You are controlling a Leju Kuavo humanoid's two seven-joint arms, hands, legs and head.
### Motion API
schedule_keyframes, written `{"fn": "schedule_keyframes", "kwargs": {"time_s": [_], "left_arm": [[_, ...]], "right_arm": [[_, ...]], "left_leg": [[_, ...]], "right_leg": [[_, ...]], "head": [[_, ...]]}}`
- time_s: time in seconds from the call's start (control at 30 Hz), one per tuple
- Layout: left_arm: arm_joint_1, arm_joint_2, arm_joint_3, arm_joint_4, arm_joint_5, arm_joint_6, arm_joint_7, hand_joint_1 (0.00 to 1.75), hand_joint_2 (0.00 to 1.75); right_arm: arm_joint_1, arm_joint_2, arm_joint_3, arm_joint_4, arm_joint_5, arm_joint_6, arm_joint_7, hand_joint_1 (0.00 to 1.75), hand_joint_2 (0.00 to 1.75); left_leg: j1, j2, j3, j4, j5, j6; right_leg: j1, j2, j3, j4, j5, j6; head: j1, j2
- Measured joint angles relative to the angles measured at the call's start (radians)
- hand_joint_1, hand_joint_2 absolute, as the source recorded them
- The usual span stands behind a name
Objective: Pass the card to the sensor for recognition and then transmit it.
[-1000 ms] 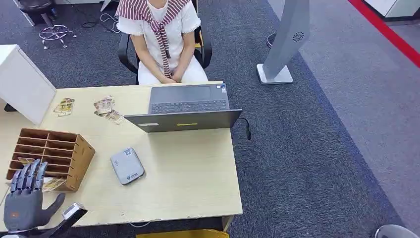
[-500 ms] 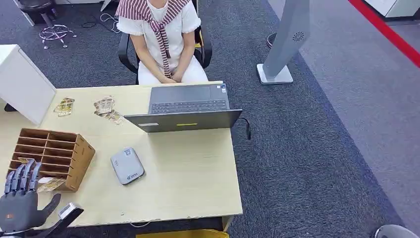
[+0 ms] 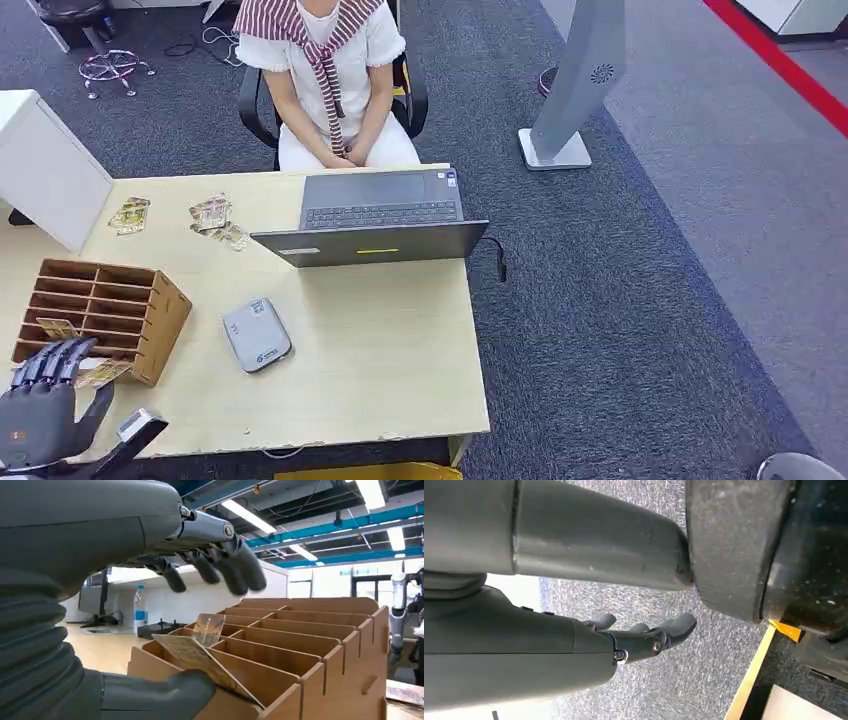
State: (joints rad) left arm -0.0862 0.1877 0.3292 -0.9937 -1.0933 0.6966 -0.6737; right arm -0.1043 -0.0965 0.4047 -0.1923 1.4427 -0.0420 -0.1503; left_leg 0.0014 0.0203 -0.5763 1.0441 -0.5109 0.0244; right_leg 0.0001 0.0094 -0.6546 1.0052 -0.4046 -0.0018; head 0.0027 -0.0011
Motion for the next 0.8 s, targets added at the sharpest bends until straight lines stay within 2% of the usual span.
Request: {"fn": "schedule_keyframes", "kwargs": {"time_s": [0.43,0.67,0.8], "left_arm": [[-0.009,0.001,0.001,0.009,0.028,0.000,-0.017,1.75,1.75],[-0.008,0.004,-0.006,0.009,0.064,0.000,0.042,1.75,1.75],[-0.007,0.011,-0.020,0.009,0.075,0.000,0.056,1.75,1.75]], "right_arm": [[0.000,-0.001,0.000,0.000,0.000,-0.003,-0.002,0.00,0.00],[0.000,-0.001,0.002,0.000,0.000,-0.009,-0.003,0.00,0.00],[0.000,-0.002,0.005,0.000,0.002,-0.010,-0.005,0.00,0.00]], "left_leg": [[0.000,0.000,0.000,0.000,0.000,0.000],[0.000,0.000,0.000,0.000,0.000,0.000],[0.000,0.000,0.000,0.000,0.000,0.000]], "right_leg": [[0.000,0.000,0.000,0.000,0.000,0.000],[0.000,0.000,0.000,0.000,0.000,0.000],[0.000,0.000,0.000,0.000,0.000,0.000]], "head": [[0.000,0.000],[0.000,0.000],[0.000,0.000]]}}
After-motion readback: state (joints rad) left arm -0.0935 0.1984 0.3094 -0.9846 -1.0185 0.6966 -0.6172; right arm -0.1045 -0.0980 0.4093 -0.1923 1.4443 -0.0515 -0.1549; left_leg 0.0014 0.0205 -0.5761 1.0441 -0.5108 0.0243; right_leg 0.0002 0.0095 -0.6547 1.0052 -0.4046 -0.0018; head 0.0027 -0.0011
